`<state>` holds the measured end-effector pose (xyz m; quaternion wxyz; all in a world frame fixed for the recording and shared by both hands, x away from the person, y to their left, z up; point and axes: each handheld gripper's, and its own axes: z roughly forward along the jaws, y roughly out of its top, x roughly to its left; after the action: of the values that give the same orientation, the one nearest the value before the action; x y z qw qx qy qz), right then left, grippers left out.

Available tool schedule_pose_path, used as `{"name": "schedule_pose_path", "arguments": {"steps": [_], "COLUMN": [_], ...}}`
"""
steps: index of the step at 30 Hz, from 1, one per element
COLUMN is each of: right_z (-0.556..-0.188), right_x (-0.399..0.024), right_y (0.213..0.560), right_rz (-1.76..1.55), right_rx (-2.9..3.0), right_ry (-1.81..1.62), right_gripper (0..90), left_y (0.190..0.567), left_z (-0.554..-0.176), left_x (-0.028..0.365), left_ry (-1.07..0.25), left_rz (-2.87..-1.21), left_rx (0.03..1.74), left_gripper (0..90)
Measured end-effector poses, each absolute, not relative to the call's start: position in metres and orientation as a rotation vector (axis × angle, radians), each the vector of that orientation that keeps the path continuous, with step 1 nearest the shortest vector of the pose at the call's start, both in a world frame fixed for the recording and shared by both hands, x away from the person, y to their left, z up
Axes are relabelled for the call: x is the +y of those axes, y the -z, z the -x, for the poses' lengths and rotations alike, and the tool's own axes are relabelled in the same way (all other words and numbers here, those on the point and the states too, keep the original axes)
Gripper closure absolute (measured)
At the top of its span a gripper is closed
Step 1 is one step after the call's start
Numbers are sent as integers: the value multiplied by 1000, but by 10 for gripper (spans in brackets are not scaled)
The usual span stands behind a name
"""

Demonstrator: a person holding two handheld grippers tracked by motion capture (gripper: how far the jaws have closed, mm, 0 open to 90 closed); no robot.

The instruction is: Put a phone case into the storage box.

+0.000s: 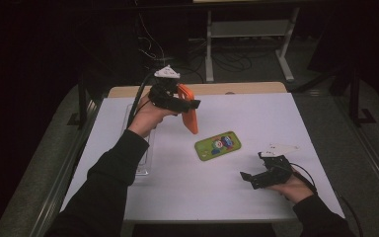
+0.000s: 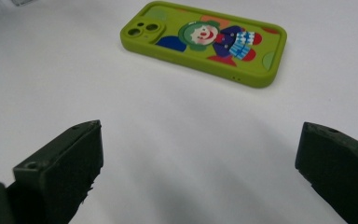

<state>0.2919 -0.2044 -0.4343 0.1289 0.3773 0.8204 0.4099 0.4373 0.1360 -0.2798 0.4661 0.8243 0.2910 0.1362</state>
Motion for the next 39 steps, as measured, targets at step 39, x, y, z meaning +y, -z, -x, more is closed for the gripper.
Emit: {"name": "schedule_pose_path", "arguments": {"steps": [39], "right_z": [-288], "right_x": [-202], "right_y": [438], "right_rz": [-1058], "right_rx": [2397], "right_ry": [-1218], "right_gripper": [3], "left_y": [301], "left_z": [-512], "left_x": [243], "left_ry": [-740], "left_rz": [-1945], "left_rx": [1360], "left_gripper": [147]}}
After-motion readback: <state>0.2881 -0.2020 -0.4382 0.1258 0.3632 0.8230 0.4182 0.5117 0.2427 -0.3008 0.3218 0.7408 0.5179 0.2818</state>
